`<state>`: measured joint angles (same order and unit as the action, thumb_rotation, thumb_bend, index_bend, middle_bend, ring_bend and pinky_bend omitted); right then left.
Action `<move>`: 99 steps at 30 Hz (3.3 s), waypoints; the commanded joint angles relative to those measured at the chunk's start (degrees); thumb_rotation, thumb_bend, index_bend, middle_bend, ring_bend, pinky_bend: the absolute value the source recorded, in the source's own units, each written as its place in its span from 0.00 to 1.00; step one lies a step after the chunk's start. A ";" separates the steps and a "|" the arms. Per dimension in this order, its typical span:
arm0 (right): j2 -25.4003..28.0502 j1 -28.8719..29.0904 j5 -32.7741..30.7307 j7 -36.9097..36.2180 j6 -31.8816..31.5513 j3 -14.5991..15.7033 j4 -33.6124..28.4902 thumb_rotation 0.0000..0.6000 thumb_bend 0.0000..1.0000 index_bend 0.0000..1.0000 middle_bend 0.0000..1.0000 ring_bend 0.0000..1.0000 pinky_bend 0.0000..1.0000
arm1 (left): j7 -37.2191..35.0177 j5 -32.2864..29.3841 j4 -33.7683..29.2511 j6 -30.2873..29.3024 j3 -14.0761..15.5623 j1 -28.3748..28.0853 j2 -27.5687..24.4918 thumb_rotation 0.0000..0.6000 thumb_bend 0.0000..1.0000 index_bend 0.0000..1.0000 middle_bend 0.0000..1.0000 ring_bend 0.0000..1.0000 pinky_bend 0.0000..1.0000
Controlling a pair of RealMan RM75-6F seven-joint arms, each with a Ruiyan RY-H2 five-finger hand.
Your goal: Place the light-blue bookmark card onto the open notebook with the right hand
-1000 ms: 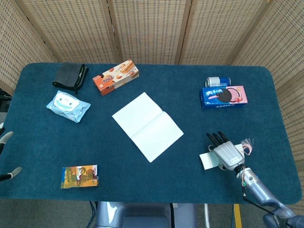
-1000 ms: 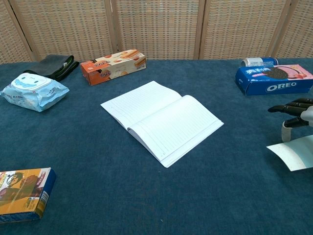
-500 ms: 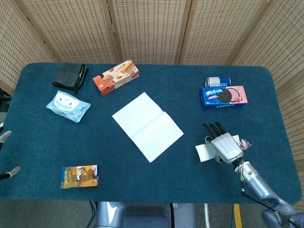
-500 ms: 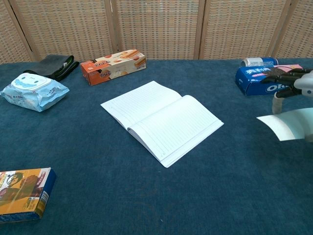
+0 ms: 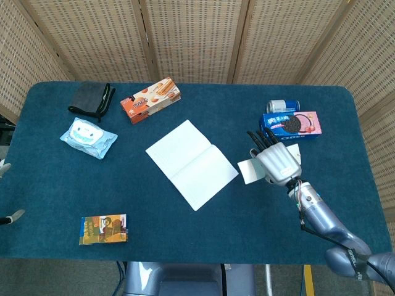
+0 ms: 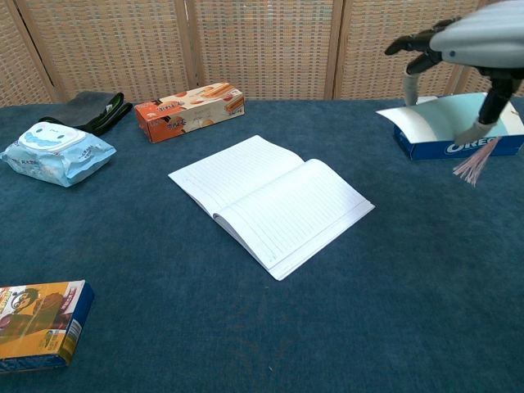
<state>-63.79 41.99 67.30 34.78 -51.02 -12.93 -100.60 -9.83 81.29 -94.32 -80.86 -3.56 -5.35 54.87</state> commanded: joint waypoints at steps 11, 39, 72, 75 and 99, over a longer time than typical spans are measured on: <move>-9.40 27.56 -24.29 14.57 10.54 -7.75 9.47 1.00 0.16 0.56 0.00 0.00 0.00 | 1.61 -9.25 -0.83 7.13 -3.14 -3.26 -0.71 1.00 0.00 0.00 0.00 0.00 0.00; -38.21 42.86 -25.94 13.84 19.56 5.87 46.95 1.00 0.21 0.56 0.00 0.00 0.00 | 2.66 -16.12 0.95 14.73 -4.70 -6.57 -0.63 1.00 0.00 0.00 0.00 0.00 0.00; -32.57 36.95 -23.43 -0.63 16.35 1.43 37.19 1.00 0.78 0.00 0.00 0.00 0.00 | 3.69 -16.21 0.58 15.38 -4.35 -7.15 -0.50 1.00 0.00 0.00 0.00 0.00 0.00; -31.27 35.36 -24.23 -4.88 17.68 0.35 34.93 1.00 1.00 0.00 0.00 0.00 0.00 | 3.73 -15.97 0.44 15.22 -4.29 -7.12 -0.53 1.00 0.00 0.00 0.00 0.00 0.00; -37.05 39.21 -30.97 -7.07 24.24 6.54 43.03 1.00 1.00 0.00 0.00 0.00 0.00 | 3.50 -16.86 0.97 16.44 -4.41 -7.73 -0.50 1.00 0.00 0.00 0.00 0.00 0.00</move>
<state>-100.27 80.93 36.22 27.83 -27.09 -6.64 -58.16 -6.30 64.48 -93.39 -64.47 -7.95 -13.04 54.37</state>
